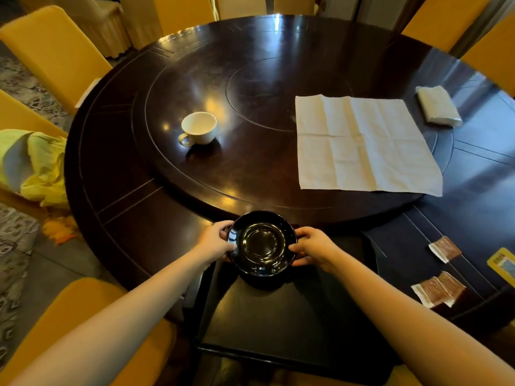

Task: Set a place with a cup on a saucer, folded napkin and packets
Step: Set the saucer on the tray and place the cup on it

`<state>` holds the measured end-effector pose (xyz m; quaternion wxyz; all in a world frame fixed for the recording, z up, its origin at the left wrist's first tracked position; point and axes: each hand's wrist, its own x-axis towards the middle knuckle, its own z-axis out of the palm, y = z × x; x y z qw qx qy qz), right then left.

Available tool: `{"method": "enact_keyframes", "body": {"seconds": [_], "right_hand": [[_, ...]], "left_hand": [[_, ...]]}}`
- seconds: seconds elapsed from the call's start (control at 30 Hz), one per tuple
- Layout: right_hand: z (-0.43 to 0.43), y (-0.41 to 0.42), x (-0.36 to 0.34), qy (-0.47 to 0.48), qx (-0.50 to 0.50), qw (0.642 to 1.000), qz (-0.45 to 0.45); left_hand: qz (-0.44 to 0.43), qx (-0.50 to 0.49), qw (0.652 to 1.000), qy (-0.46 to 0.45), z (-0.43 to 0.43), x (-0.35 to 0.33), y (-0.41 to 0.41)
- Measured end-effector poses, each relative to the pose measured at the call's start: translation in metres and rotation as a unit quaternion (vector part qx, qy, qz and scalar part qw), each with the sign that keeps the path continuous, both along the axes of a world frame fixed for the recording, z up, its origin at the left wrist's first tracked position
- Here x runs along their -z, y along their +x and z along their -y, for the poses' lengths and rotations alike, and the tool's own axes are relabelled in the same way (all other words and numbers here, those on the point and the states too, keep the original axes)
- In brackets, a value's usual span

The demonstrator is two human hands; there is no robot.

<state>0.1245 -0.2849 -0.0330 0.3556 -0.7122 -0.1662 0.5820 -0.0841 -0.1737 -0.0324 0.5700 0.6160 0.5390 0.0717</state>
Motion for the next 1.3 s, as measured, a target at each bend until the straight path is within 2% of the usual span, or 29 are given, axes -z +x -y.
{"method": "enact_keyframes", "body": {"seconds": [0.3, 0.57, 0.63, 0.8, 0.9, 0.97, 1.07, 1.17, 1.3], "right_hand": [[0.015, -0.007, 0.027, -0.040, -0.047, 0.998, 0.014], [0.013, -0.004, 0.032, -0.075, -0.145, 0.984, 0.068], [0.011, -0.002, 0.030, -0.084, -0.183, 0.976, 0.080], [-0.009, 0.012, 0.002, -0.092, -0.332, 0.919, 0.194], [-0.034, 0.020, -0.033, -0.094, -0.452, 0.857, 0.229], [-0.052, 0.022, -0.060, -0.103, -0.504, 0.824, 0.238], [-0.076, 0.019, -0.096, -0.100, -0.526, 0.801, 0.267], [-0.100, 0.015, -0.125, -0.088, -0.536, 0.786, 0.294], [-0.133, 0.010, -0.155, -0.063, -0.560, 0.759, 0.327]], "left_hand": [[-0.050, -0.045, 0.998, -0.006, 0.038, 0.028, -0.009], [-0.098, 0.015, 0.995, -0.012, 0.042, 0.031, -0.009], [-0.132, 0.053, 0.990, -0.003, 0.039, 0.026, -0.009], [-0.230, 0.129, 0.961, 0.079, 0.018, -0.003, -0.005], [-0.268, 0.200, 0.932, 0.142, -0.007, -0.028, -0.004], [-0.298, 0.297, 0.899, 0.123, -0.024, -0.049, -0.002], [-0.331, 0.380, 0.859, 0.088, -0.042, -0.085, 0.003], [-0.331, 0.387, 0.854, 0.112, -0.062, -0.118, 0.008], [-0.318, 0.360, 0.870, 0.116, -0.090, -0.149, 0.005]]}}
